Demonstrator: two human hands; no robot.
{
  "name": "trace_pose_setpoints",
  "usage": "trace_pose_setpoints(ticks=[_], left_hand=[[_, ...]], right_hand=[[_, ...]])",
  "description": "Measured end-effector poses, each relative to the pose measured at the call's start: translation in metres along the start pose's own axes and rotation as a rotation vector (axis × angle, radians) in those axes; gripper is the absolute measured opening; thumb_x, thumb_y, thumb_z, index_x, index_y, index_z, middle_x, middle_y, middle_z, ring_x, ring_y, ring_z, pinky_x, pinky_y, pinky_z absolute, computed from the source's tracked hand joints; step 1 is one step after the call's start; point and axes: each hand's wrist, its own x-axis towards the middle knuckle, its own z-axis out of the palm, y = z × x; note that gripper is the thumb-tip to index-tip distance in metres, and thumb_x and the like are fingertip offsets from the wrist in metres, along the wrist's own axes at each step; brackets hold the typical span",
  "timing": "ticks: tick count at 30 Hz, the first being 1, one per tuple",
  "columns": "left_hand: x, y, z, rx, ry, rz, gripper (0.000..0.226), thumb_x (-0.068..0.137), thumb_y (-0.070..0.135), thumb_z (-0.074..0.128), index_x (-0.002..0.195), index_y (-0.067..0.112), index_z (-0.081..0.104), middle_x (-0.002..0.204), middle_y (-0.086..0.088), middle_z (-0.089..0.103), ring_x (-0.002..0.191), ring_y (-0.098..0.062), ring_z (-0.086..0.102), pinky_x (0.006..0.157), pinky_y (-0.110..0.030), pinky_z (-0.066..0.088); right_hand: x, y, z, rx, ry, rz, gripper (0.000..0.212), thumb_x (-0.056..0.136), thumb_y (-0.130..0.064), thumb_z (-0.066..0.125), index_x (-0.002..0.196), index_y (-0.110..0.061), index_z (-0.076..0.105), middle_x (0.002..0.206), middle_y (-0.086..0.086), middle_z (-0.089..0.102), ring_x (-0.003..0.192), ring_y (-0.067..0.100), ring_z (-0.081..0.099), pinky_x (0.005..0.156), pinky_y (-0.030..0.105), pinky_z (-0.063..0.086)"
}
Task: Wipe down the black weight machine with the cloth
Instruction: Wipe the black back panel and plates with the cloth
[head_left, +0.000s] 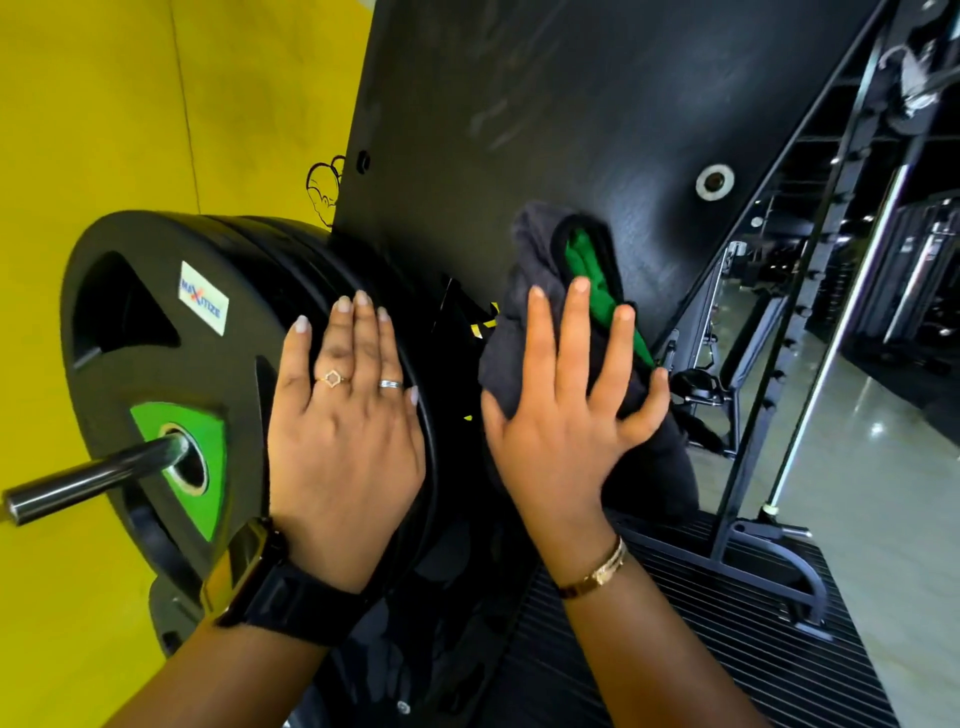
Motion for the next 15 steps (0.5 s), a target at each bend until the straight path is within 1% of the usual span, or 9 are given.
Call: trace_pose_setpoints(ticks=[3,6,8,10,11,12,14,15], left_hand=[[-0.002,0.000,0.000,-0.024,0.013,-0.004,0.057,0.096,0.022,0.035,0.141,-0.012,0.038,0.147,-0.026,0.040,0.138,-0.036,0.037,0.118,-0.046,0.008],[-0.004,0.000,-0.001,-0.039,0.022,-0.006,0.056,0.095,0.021,0.037,0.140,-0.012,0.039,0.146,-0.027,0.041,0.137,-0.036,0.039,0.117,-0.047,0.010],[-0.003,0.000,0.000,-0.035,0.021,-0.005,0.057,0.095,0.021,0.037,0.140,-0.012,0.039,0.146,-0.027,0.042,0.137,-0.037,0.039,0.117,-0.047,0.010],[-0.002,0.000,0.000,-0.028,0.014,-0.002,0.057,0.094,0.022,0.037,0.140,-0.012,0.039,0.146,-0.027,0.041,0.137,-0.037,0.038,0.117,-0.046,0.007],[-0.001,0.000,0.000,-0.028,0.010,-0.002,0.058,0.094,0.022,0.037,0.140,-0.012,0.039,0.146,-0.027,0.041,0.137,-0.037,0.038,0.117,-0.046,0.006],[-0.001,0.001,0.000,-0.028,0.008,-0.003,0.058,0.094,0.022,0.037,0.140,-0.013,0.039,0.146,-0.028,0.041,0.137,-0.037,0.038,0.117,-0.046,0.006],[-0.002,0.001,0.000,-0.025,0.011,-0.003,0.058,0.094,0.022,0.037,0.140,-0.012,0.038,0.146,-0.027,0.041,0.138,-0.036,0.038,0.117,-0.046,0.006],[-0.003,0.001,0.000,-0.025,0.011,0.000,0.057,0.094,0.022,0.037,0.140,-0.012,0.039,0.146,-0.027,0.041,0.138,-0.036,0.038,0.118,-0.046,0.006]], right_hand=[[-0.021,0.002,0.006,-0.023,0.003,-0.048,0.074,0.088,-0.058,0.047,0.152,-0.025,0.027,0.157,0.005,0.026,0.141,0.030,0.026,0.105,0.055,0.022],[-0.070,0.003,0.011,0.000,-0.069,-0.085,0.070,0.089,-0.052,0.043,0.151,-0.025,0.024,0.157,0.006,0.015,0.142,0.033,0.018,0.107,0.058,0.018],[-0.110,-0.001,0.015,-0.005,-0.149,-0.142,0.071,0.083,-0.051,0.047,0.146,-0.024,0.029,0.160,0.007,0.011,0.145,0.035,0.012,0.107,0.060,0.015],[-0.140,-0.003,0.017,-0.028,-0.224,-0.196,0.067,0.079,-0.050,0.048,0.140,-0.024,0.037,0.163,0.007,0.002,0.148,0.034,0.003,0.108,0.060,0.012],[-0.146,-0.003,0.017,-0.042,-0.247,-0.206,0.067,0.078,-0.050,0.047,0.139,-0.024,0.038,0.163,0.006,-0.001,0.148,0.034,0.003,0.109,0.060,0.010],[-0.147,-0.002,0.016,-0.054,-0.259,-0.211,0.070,0.078,-0.051,0.046,0.142,-0.024,0.035,0.163,0.006,-0.002,0.148,0.034,0.006,0.110,0.060,0.009],[-0.135,0.001,0.011,-0.077,-0.254,-0.220,0.081,0.078,-0.051,0.043,0.151,-0.024,0.022,0.163,0.004,-0.001,0.143,0.032,0.014,0.109,0.060,0.009],[-0.123,0.001,0.007,-0.079,-0.240,-0.214,0.084,0.078,-0.051,0.043,0.154,-0.024,0.016,0.163,0.003,0.001,0.143,0.031,0.015,0.108,0.060,0.010]])
